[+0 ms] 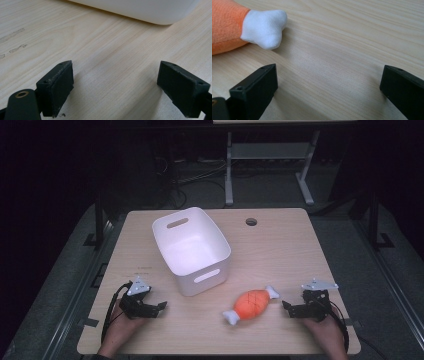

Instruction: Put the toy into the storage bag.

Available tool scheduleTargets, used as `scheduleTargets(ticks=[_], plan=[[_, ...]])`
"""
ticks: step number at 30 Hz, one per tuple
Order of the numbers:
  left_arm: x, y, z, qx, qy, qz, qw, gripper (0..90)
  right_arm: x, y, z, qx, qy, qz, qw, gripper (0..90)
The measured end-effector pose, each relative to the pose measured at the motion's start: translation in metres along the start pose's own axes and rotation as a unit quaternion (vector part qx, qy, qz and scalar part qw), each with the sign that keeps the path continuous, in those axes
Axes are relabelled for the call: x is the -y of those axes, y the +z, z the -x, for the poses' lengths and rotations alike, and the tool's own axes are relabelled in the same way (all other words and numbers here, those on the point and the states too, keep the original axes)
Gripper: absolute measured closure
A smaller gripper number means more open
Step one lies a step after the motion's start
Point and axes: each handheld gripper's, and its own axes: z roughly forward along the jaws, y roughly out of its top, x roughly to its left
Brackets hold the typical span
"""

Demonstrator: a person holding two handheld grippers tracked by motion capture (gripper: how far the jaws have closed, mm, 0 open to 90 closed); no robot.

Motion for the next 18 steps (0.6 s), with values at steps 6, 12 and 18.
scheduleTargets(ticks=[6, 12, 18], plan=[[0.0, 0.0, 0.0, 0.0, 0.0, 0.0, 1.0, 13.1, 0.0, 0.0, 0.0, -0.002, -0.001, 0.0, 1.0, 1.1], [0.0, 0.0, 0.0, 0.0, 0.0, 0.0, 1.0, 13.1, -0.003, -0.009, 0.003, -0.001, -0.018, -0.011, 0.9998, 16.4], [0.0, 0.0, 0.0, 0.0, 0.0, 0.0, 1.0, 13.1, -0.006, -0.02, 0.003, -0.042, -0.028, -0.002, 0.9987, 46.0]])
